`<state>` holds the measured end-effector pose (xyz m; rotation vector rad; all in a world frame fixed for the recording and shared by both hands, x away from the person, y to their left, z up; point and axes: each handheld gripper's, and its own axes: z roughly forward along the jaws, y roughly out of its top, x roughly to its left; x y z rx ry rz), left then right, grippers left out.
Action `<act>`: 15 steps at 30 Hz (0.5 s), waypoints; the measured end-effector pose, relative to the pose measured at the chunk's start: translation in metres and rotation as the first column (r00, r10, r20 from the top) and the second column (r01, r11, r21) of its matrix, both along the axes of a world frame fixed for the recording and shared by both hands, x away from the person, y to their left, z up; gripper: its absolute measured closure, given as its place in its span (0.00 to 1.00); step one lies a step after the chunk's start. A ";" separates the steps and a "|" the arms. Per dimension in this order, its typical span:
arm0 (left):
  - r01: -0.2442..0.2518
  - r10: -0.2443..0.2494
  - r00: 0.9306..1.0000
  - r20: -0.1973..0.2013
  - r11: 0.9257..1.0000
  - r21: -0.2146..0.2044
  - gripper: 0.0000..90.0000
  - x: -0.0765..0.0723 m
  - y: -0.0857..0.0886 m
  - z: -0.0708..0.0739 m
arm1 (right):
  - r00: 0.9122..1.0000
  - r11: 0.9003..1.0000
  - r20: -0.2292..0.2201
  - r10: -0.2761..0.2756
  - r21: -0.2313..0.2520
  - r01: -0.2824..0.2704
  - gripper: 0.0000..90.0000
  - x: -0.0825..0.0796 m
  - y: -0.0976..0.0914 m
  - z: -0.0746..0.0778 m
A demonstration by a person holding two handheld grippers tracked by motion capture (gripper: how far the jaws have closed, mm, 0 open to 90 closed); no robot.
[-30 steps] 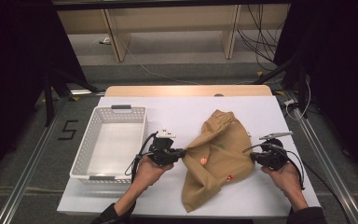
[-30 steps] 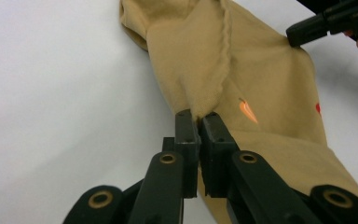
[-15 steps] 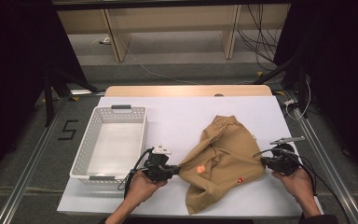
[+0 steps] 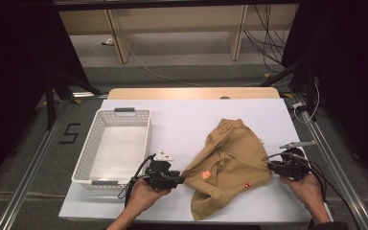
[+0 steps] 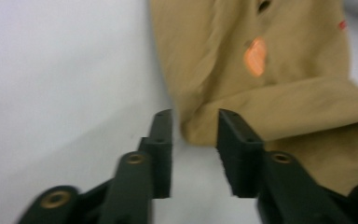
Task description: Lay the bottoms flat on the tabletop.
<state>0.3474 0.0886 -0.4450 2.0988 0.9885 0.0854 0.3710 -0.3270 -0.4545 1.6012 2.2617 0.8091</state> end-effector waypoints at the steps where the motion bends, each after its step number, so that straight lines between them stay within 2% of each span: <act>1: -0.002 0.002 1.000 0.027 1.000 0.004 0.58 -0.001 -0.002 0.006 | 1.000 1.000 0.005 -0.003 0.023 0.003 0.64 0.000 -0.002 0.001; 3: -0.002 0.001 0.998 0.065 1.000 0.012 0.48 0.000 -0.009 0.015 | 1.000 0.998 0.022 -0.018 0.058 0.017 0.52 -0.001 -0.004 0.004; 6: -0.002 0.000 0.995 0.095 1.000 0.016 0.41 0.008 -0.022 0.021 | 0.998 0.995 0.052 -0.029 0.092 0.024 0.45 -0.002 -0.004 0.007; 9: -0.009 0.009 0.995 0.094 1.000 -0.002 0.36 0.017 -0.034 0.021 | 0.997 0.994 0.077 -0.027 0.105 0.019 0.42 -0.004 -0.001 0.010; 11: -0.019 0.019 0.995 0.101 1.000 0.002 0.31 0.022 -0.039 0.021 | 0.996 0.994 0.090 -0.023 0.112 0.013 0.40 -0.006 0.001 0.012; 15: -0.033 0.033 0.994 0.104 0.999 -0.007 0.28 0.032 -0.047 0.018 | 0.993 0.992 0.116 -0.011 0.126 -0.004 0.36 -0.007 0.005 0.013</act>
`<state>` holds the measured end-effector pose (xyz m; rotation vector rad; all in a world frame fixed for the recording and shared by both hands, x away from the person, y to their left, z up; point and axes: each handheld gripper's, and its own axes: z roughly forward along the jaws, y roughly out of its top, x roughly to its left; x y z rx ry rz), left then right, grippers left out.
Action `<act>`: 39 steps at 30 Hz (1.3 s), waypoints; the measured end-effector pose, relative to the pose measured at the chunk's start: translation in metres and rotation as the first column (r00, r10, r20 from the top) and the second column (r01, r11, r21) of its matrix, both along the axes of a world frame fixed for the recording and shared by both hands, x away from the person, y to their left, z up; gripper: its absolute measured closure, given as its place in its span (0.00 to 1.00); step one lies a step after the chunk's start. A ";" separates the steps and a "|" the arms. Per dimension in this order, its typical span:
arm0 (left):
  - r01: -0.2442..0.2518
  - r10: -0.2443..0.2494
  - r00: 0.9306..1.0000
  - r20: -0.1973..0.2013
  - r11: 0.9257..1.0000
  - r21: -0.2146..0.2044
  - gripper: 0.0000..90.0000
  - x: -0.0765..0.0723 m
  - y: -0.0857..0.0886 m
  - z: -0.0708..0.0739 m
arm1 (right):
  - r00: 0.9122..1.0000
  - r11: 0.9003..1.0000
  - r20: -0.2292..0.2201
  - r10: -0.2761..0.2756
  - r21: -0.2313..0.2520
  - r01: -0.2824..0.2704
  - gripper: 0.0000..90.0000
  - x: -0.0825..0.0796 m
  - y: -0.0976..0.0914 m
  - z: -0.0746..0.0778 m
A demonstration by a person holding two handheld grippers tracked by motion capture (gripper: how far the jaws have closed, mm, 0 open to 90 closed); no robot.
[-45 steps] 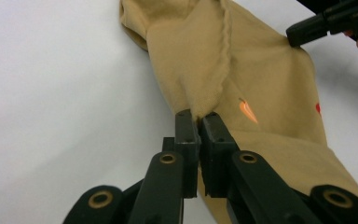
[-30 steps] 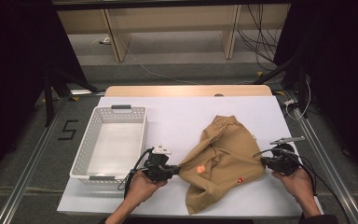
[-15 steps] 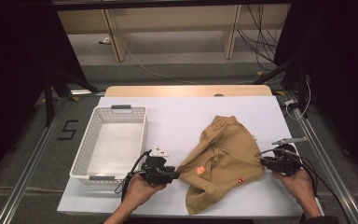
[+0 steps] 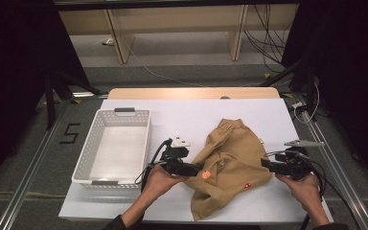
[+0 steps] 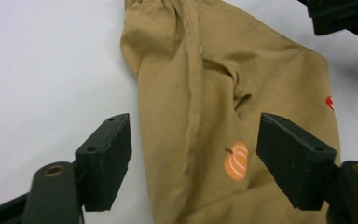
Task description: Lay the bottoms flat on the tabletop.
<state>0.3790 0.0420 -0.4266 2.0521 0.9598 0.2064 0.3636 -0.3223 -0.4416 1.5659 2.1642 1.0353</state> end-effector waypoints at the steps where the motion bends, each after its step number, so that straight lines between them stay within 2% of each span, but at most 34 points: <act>1: 0.000 0.000 1.000 -0.002 1.000 -0.001 0.28 0.002 -0.002 0.000 | 1.000 1.000 0.004 0.003 0.002 -0.003 0.35 -0.001 0.001 0.000; 3: 0.012 -0.012 1.000 0.008 1.000 -0.007 0.29 0.006 -0.007 -0.001 | 1.000 1.000 0.015 0.012 0.012 -0.012 0.35 -0.002 0.004 0.001; 5: 0.035 -0.035 0.999 0.040 0.999 0.002 0.40 0.009 -0.013 -0.001 | 0.999 0.999 0.038 0.026 0.021 -0.027 0.35 -0.004 0.007 0.003; 6: 0.036 -0.036 0.998 0.050 0.999 0.011 0.41 0.012 -0.016 -0.001 | 0.998 0.999 0.046 0.032 0.023 -0.034 0.35 -0.005 0.009 0.004; 10: 0.055 -0.055 0.997 0.046 0.998 0.002 0.50 0.019 -0.027 -0.002 | 0.997 0.998 0.049 0.057 0.014 -0.057 0.34 -0.006 0.015 0.003; 12: 0.071 -0.072 0.996 0.053 0.997 0.016 0.58 0.021 -0.033 -0.003 | 0.997 0.998 0.040 0.064 0.005 -0.064 0.34 -0.006 0.017 0.002; 15: 0.067 -0.071 0.994 0.083 0.996 0.055 0.75 0.025 -0.037 -0.007 | 0.997 0.998 0.036 0.066 0.000 -0.066 0.34 -0.006 0.018 0.001; 18: 0.067 -0.072 0.994 0.077 0.996 0.060 0.91 0.029 -0.038 -0.010 | 0.997 0.998 0.039 0.062 0.001 -0.062 0.35 -0.006 0.017 0.001; 25: -0.008 0.003 0.994 0.106 0.999 0.047 0.96 0.037 -0.020 -0.006 | 0.998 0.999 0.032 0.054 -0.005 -0.054 0.35 -0.005 0.016 0.000; 28: -0.035 0.027 0.992 0.120 0.997 0.070 0.96 0.038 -0.013 -0.004 | 0.998 0.999 0.032 0.054 -0.006 -0.054 0.35 -0.005 0.016 0.001; 33: -0.085 0.078 0.991 0.110 0.995 0.060 0.96 0.045 0.000 -0.004 | 0.998 0.999 0.029 0.047 -0.010 -0.047 0.35 -0.005 0.014 0.000; 35: -0.115 0.109 0.988 0.113 0.992 0.048 0.96 0.048 0.005 -0.004 | 0.999 0.999 0.029 0.044 -0.015 -0.043 0.35 -0.004 0.014 -0.001; 39: -0.151 0.145 0.984 0.108 0.987 0.056 0.94 0.052 0.013 -0.006 | 0.999 0.999 0.022 0.044 -0.021 -0.043 0.36 -0.004 0.013 -0.002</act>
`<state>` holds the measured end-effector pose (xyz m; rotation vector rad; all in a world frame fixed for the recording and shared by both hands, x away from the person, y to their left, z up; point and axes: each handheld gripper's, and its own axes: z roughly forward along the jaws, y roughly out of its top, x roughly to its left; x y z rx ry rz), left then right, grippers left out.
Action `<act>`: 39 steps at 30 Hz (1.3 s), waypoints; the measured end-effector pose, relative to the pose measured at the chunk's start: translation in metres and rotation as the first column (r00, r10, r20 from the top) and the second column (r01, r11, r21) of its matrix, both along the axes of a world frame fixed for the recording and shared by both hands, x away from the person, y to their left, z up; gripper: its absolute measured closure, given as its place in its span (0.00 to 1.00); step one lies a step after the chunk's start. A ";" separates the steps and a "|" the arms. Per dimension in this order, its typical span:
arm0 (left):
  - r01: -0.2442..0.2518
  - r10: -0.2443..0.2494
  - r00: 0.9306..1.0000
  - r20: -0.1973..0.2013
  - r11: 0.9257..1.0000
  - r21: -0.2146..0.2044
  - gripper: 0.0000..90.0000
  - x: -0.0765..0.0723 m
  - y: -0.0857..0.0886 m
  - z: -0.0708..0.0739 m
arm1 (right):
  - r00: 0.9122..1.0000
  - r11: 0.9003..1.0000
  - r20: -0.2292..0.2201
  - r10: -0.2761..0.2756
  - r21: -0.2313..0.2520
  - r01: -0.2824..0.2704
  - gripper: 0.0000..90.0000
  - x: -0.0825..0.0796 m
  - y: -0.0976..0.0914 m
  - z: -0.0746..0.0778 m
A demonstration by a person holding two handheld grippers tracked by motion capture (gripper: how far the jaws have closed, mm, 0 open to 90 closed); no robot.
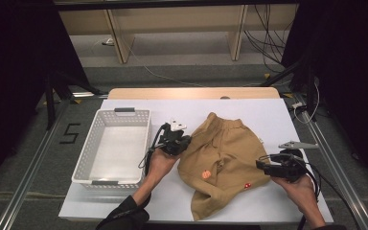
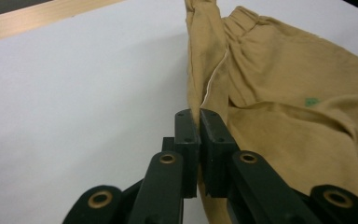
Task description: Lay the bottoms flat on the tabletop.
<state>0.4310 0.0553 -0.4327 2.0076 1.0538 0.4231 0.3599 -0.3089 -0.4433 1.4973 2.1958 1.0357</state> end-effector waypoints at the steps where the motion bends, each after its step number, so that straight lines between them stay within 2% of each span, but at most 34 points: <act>1: 0.000 0.000 1.000 0.000 1.000 0.000 0.94 0.000 0.000 0.000 | 1.000 1.000 0.000 0.000 0.000 0.000 0.36 0.000 0.000 0.000; 3: -0.017 0.017 1.000 -0.006 1.000 -0.002 0.89 0.001 0.002 -0.001 | 1.000 1.000 0.000 0.000 -0.003 0.000 0.36 0.000 0.000 0.000; 4: -0.016 0.016 1.000 -0.020 1.000 -0.005 0.85 0.001 0.003 -0.002 | 1.000 1.000 -0.004 -0.002 -0.002 0.002 0.36 0.000 0.000 0.000; 7: -0.024 0.024 0.999 -0.022 1.000 -0.002 0.68 -0.001 0.003 0.001 | 1.000 1.000 -0.003 -0.006 -0.005 0.006 0.36 0.001 -0.001 -0.001; 12: -0.027 0.027 0.999 -0.034 1.000 0.003 0.50 -0.005 -0.001 0.003 | 1.000 1.000 -0.001 -0.019 -0.011 0.019 0.36 0.001 -0.003 -0.001; 14: -0.036 0.036 0.998 -0.051 0.999 0.016 0.44 -0.009 -0.001 0.002 | 0.999 0.999 -0.007 -0.031 -0.016 0.031 0.36 0.002 -0.005 -0.001; 16: -0.043 0.043 0.996 -0.078 0.999 0.007 0.40 -0.011 0.000 0.000 | 0.999 0.999 -0.010 -0.042 -0.016 0.041 0.37 0.004 -0.006 -0.001; 23: -0.073 0.078 0.988 -0.131 0.996 0.042 0.34 -0.018 0.005 -0.014 | 0.998 0.998 -0.020 -0.057 -0.033 0.057 0.38 0.012 -0.010 -0.005; 27: -0.068 0.077 0.984 -0.160 0.996 0.058 0.33 -0.020 0.003 -0.022 | 0.998 0.998 -0.018 -0.056 -0.034 0.055 0.38 0.011 -0.010 -0.005; 29: -0.068 0.077 0.984 -0.163 0.996 0.058 0.33 -0.021 0.002 -0.024 | 0.998 0.998 -0.019 -0.053 -0.038 0.053 0.38 0.011 -0.010 -0.005; 31: -0.068 0.075 0.978 -0.192 0.997 0.043 0.33 -0.020 0.002 -0.028 | 0.998 0.998 -0.025 -0.054 -0.039 0.053 0.38 0.011 -0.009 -0.006; 34: -0.075 0.084 0.976 -0.201 0.996 0.049 0.33 -0.020 0.003 -0.031 | 0.998 0.998 -0.026 -0.050 -0.042 0.049 0.38 0.012 -0.009 -0.006; 36: -0.072 0.079 0.970 -0.230 0.997 0.040 0.38 -0.019 0.003 -0.036 | 0.998 0.997 -0.031 -0.057 -0.045 0.056 0.38 0.014 -0.009 -0.006; 37: -0.066 0.076 0.968 -0.240 0.997 0.046 0.43 -0.018 0.003 -0.038 | 0.997 0.997 -0.035 -0.062 -0.047 0.060 0.38 0.016 -0.009 -0.007; 39: -0.060 0.073 0.965 -0.250 0.996 0.060 0.46 -0.017 0.002 -0.044 | 0.996 0.995 -0.047 -0.080 -0.064 0.077 0.39 0.022 -0.009 -0.009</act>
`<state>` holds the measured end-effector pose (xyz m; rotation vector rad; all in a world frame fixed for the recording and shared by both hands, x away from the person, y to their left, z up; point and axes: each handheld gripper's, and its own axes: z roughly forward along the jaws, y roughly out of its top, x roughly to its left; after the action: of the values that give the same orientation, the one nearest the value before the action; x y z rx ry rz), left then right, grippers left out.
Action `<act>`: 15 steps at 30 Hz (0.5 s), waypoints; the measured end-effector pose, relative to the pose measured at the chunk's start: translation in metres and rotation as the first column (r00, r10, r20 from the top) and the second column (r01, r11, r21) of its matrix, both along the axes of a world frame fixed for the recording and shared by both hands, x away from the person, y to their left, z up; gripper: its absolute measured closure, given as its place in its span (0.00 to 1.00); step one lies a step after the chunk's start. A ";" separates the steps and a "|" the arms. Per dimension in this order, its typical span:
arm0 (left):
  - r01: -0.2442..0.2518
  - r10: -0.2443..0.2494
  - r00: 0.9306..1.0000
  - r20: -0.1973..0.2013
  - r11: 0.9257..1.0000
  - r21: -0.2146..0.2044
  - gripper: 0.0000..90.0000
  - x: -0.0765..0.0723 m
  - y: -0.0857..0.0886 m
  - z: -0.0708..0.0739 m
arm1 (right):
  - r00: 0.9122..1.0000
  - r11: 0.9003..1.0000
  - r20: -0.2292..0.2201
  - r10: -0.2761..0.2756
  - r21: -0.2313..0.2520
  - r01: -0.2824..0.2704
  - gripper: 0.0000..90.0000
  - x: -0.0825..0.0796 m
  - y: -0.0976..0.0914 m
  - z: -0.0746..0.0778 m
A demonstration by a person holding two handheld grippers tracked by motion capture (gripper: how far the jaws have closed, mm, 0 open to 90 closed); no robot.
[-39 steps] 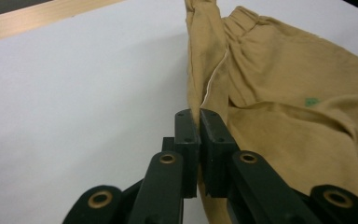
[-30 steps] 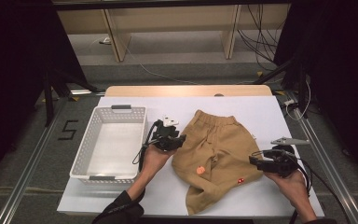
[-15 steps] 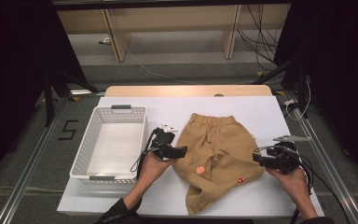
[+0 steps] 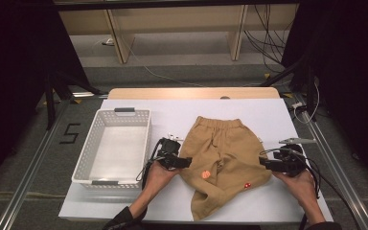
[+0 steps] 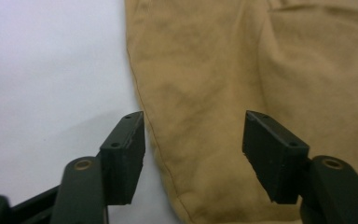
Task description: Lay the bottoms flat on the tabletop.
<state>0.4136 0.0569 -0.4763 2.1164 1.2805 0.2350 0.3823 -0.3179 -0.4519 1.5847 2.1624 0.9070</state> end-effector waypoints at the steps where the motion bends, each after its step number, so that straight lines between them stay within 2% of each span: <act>1: 0.008 -0.008 1.000 -0.007 1.000 0.005 0.48 0.000 0.000 -0.003 | 1.000 1.000 -0.006 -0.009 -0.007 0.009 0.39 0.004 0.000 -0.002; 3: 0.020 -0.020 1.000 0.007 0.999 0.029 0.51 0.000 -0.001 -0.004 | 0.999 0.999 -0.031 -0.029 -0.021 0.029 0.41 0.012 -0.001 -0.006; 5: 0.023 -0.023 1.000 0.005 0.999 0.035 0.53 0.000 -0.001 -0.003 | 0.998 0.999 -0.059 -0.031 -0.029 0.029 0.43 0.018 -0.002 -0.009; 8: 0.032 -0.034 0.999 0.032 0.998 0.052 0.62 0.000 0.001 -0.004 | 0.995 0.999 -0.095 -0.029 -0.028 0.026 0.45 0.024 -0.001 -0.014; 11: 0.036 -0.038 0.998 0.048 0.999 0.039 0.75 0.000 0.004 -0.006 | 0.991 1.000 -0.131 -0.007 -0.018 0.005 0.54 0.030 0.002 -0.017; 15: 0.056 -0.057 0.997 0.056 0.998 0.026 0.90 -0.001 0.003 -0.007 | 0.992 0.999 -0.125 -0.006 -0.040 0.001 0.75 0.034 0.006 -0.017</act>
<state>0.4128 0.0594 -0.4835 2.1474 1.1894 0.2854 0.4159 -0.3118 -0.4686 1.6669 2.2461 0.7766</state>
